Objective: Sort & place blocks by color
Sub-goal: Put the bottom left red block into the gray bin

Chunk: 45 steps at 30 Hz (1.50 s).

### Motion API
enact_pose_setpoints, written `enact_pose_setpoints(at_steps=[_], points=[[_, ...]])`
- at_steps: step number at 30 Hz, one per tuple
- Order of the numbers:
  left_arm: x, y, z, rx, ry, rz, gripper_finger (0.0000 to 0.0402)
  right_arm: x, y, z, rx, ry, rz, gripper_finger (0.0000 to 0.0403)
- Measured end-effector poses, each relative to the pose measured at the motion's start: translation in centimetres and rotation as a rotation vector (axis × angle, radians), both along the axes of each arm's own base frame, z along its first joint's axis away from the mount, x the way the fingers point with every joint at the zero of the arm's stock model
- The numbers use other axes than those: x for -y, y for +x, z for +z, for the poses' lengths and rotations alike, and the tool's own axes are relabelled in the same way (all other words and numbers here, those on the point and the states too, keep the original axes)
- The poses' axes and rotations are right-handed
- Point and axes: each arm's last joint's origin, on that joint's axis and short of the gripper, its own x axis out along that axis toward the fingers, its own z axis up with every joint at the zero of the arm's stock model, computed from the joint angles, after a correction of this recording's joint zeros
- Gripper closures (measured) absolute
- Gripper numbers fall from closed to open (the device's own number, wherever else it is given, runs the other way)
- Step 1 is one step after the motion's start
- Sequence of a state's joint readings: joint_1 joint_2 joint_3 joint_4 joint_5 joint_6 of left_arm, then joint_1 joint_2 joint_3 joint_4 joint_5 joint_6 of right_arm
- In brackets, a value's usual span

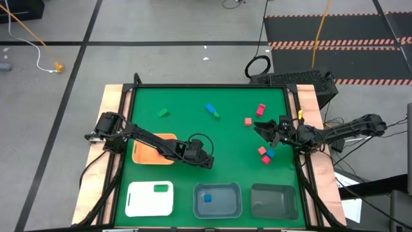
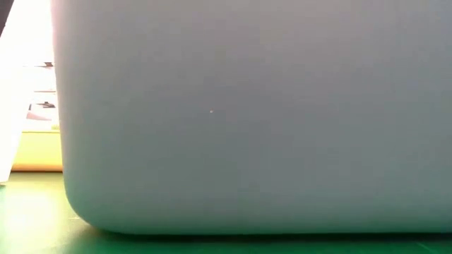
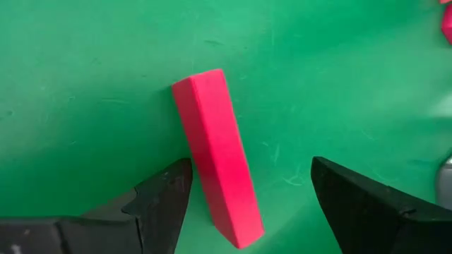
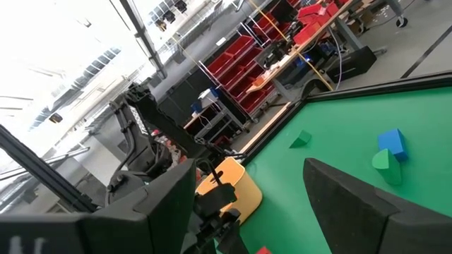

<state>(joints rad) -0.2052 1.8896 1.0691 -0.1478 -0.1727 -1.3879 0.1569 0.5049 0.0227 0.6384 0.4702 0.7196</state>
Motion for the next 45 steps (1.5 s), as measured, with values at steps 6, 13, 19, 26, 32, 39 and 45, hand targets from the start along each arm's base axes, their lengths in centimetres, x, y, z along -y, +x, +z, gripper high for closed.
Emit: enact_pose_setpoints(at_steps=[6, 13, 19, 26, 32, 39, 45], points=[[-0.1, 0.1, -0.2, -0.011, 0.051, -0.069, 0.0108, 0.0, 0.0, 0.0, 0.000, -0.001, 0.000, 0.0149], [0.2, -0.4, -0.5, -0.061, 0.108, -0.172, 0.0166, 0.0, 0.0, 0.0, 0.000, 0.000, 0.000, 0.0149], [-0.3, -0.7, -0.7, -0.120, 0.147, -0.221, 0.0266, 0.0, 0.0, 0.0, 0.000, 0.000, 0.000, 0.0149], [-0.5, -0.6, -0.6, -0.109, 0.196, -0.311, 0.0342, 0.0, 0.0, 0.0, 0.000, 0.000, 0.000, 0.0149], [-1.3, -0.4, 0.4, -0.058, 0.241, -0.453, 0.0342, 0.0, 0.0, 0.0, 0.000, 0.000, 0.000, 0.0149], [-3.1, 0.0, 3.2, 0.061, 0.360, -0.544, 0.0341, 0.0, 0.0, 0.0, 0.000, 0.000, 0.000, 0.0149], [-4.2, 0.5, 5.7, 0.211, 0.486, -0.587, 0.0339, 0.0, 0.0, 0.0, 0.000, 0.000, 0.000, 0.0149]])
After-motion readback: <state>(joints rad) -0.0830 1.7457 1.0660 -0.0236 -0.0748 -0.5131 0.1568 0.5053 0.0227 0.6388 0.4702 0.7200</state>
